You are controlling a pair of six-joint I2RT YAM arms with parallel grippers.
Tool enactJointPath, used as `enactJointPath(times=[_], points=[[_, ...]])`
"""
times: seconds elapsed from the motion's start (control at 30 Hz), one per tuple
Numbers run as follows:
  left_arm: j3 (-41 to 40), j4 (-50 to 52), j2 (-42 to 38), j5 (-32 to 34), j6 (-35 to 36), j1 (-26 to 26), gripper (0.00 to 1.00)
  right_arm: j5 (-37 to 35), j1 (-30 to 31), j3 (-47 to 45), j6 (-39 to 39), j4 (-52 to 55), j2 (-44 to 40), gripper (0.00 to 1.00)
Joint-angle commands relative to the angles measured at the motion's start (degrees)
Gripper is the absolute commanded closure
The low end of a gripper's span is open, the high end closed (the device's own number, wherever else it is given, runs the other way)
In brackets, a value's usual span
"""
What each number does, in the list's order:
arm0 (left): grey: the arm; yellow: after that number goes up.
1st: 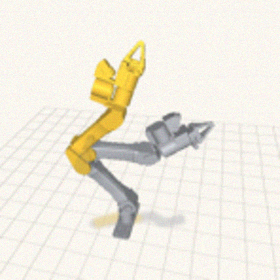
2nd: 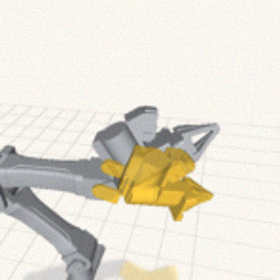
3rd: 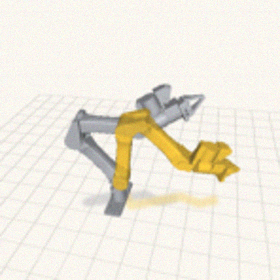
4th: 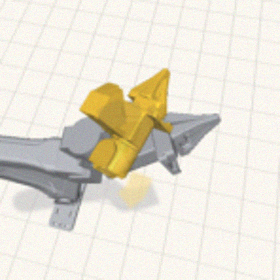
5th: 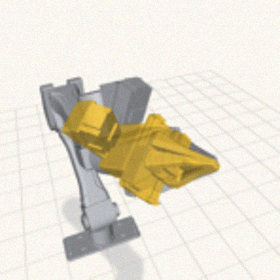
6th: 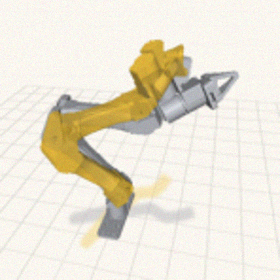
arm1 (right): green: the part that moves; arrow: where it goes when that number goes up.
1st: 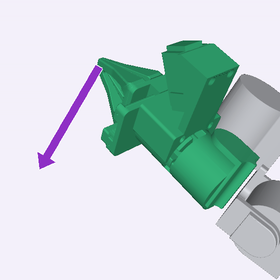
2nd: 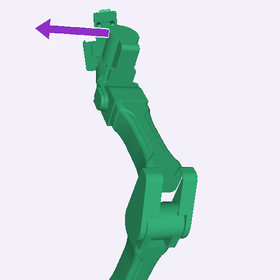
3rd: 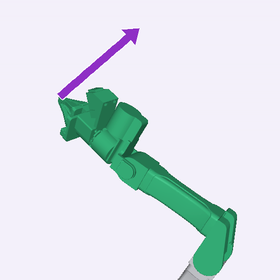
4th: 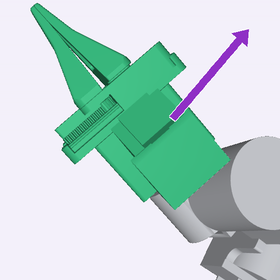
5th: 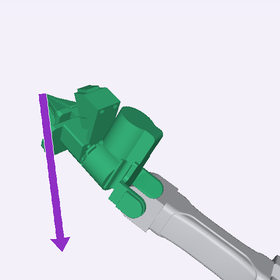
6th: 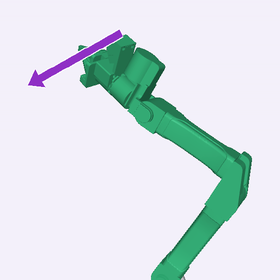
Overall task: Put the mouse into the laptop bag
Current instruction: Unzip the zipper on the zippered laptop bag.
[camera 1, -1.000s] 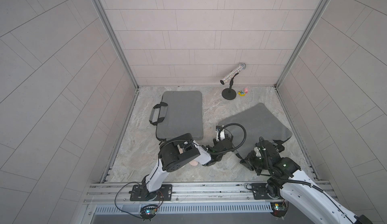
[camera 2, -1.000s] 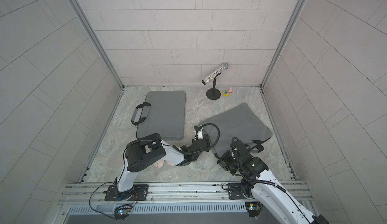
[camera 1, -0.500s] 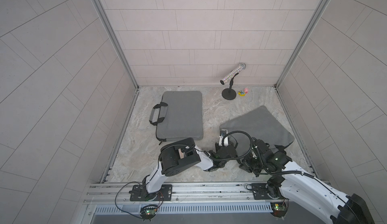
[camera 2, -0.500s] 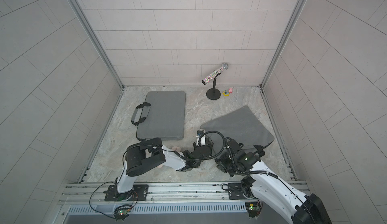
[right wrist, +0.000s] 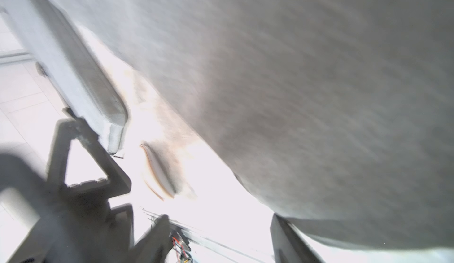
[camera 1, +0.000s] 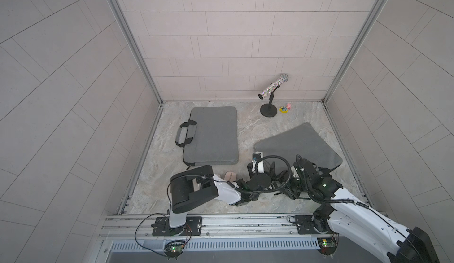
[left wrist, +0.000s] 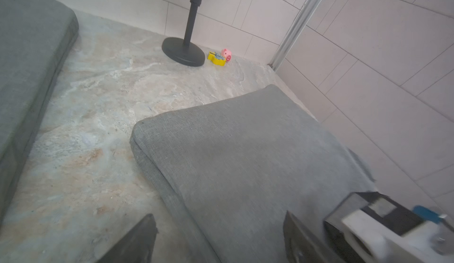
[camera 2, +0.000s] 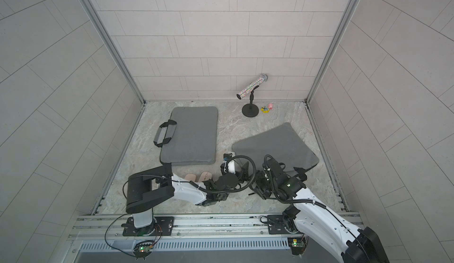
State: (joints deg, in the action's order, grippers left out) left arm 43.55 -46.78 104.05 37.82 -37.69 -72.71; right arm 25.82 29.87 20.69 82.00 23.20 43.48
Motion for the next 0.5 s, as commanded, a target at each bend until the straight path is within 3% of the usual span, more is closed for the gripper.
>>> enactJointPath(times=[0.0, 0.2, 0.47], points=[[-2.2, 1.1, -6.7, -1.2, 0.6, -1.3, 0.09, -1.7, -1.5, 1.9, -4.5, -3.2, -2.8, 0.21], [-6.7, 11.6, -20.8, -2.3, -3.4, -1.5, 0.09, -1.8, -8.3, 7.6, -19.2, 14.6, -5.4, 0.13], [-12.1, 17.6, -31.2, -5.2, -6.5, -5.8, 0.10, -3.6, -26.3, 9.6, -34.6, 33.1, -10.2, 0.13]])
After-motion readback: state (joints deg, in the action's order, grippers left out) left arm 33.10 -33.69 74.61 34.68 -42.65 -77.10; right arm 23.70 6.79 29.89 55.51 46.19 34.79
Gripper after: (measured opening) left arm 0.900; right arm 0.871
